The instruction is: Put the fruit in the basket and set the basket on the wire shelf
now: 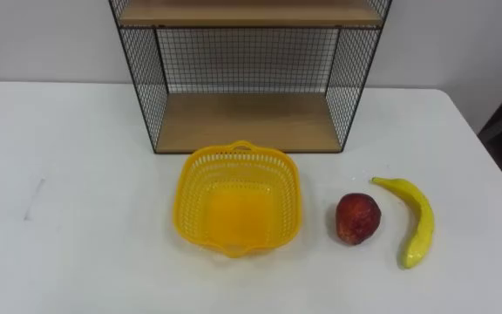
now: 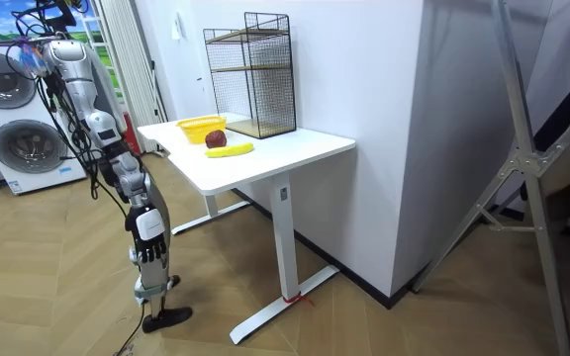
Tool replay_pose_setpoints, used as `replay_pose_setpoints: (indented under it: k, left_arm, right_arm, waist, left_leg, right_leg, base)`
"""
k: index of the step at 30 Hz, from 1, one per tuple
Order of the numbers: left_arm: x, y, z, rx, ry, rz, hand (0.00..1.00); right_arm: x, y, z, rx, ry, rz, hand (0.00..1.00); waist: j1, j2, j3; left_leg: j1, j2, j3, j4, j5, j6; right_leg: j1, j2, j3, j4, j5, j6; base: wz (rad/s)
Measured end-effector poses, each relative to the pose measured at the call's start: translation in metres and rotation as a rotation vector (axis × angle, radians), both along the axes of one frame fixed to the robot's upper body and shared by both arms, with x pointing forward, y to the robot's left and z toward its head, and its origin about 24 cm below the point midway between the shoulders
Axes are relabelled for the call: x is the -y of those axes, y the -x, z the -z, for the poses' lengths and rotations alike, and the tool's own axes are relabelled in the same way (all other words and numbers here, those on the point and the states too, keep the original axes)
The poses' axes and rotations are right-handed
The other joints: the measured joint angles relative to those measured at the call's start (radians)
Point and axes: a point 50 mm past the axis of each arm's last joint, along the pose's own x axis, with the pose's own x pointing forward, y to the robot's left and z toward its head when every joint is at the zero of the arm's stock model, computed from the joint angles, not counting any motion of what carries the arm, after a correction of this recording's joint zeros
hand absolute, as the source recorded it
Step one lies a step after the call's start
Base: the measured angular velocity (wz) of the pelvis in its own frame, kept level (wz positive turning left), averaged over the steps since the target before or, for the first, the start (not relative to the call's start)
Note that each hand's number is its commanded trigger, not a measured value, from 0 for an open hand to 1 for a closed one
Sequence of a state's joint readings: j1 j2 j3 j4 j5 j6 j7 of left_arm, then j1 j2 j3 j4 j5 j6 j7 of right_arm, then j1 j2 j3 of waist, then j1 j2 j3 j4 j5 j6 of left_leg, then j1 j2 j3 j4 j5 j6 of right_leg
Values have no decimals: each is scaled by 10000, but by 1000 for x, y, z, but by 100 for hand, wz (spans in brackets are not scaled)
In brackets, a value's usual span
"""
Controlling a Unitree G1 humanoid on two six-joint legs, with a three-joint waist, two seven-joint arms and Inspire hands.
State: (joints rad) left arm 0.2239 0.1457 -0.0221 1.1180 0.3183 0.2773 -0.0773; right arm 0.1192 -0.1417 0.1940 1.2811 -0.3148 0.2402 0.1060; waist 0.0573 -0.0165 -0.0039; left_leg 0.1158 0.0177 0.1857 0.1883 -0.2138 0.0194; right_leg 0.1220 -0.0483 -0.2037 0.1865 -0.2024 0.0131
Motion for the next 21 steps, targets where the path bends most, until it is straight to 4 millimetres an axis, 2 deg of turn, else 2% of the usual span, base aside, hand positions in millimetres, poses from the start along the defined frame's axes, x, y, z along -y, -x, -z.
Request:
replay_pose_setpoints:
  k: [7, 13, 17, 19, 21]
  left_arm:
    - [0, 1, 0, 37, -42, -21, 0]
    - [-2, -1, 0, 304, -172, -354, 0]
    - [-1, 0, 0, 373, -325, -429, 0]
    - [2, 1, 1, 427, -454, -485, 0]
    - [2, 1, 1, 497, -535, -634, 0]
  right_arm:
    - [1, -2, 0, 116, 86, 30, 0]
    - [8, -11, -1, 918, 599, 1208, 0]
    - [10, -12, -2, 1414, 923, 2569, 0]
    - [13, -9, -3, 1630, 1245, 3824, 0]
    - [16, -4, -3, 1787, 1483, 5086, 0]
  waist:
    - [6, 4, 3]
    - [19, 36, 22]
    - [21, 73, 42]
    - [20, 84, 96]
    - [23, 82, 101]
  left_leg:
    - [12, 0, 0, 4, 0, 0]
    - [22, 2, 2, -12, 0, 0]
    - [19, 5, 3, -15, 0, 0]
    - [23, 6, 9, -47, 0, -1]
    - [66, 19, 57, -87, -3, -9]
  right_leg:
    - [-1, -5, 8, 6, 0, 0]
    - [-2, 4, 19, -9, 0, 0]
    - [8, 13, 44, -25, 0, 0]
    - [-5, 19, 65, -26, 0, 0]
    - [-4, 38, 107, -27, 0, -1]
  base:
    - [0]
    - [0]
    - [0]
    - [0]
    - [-8]
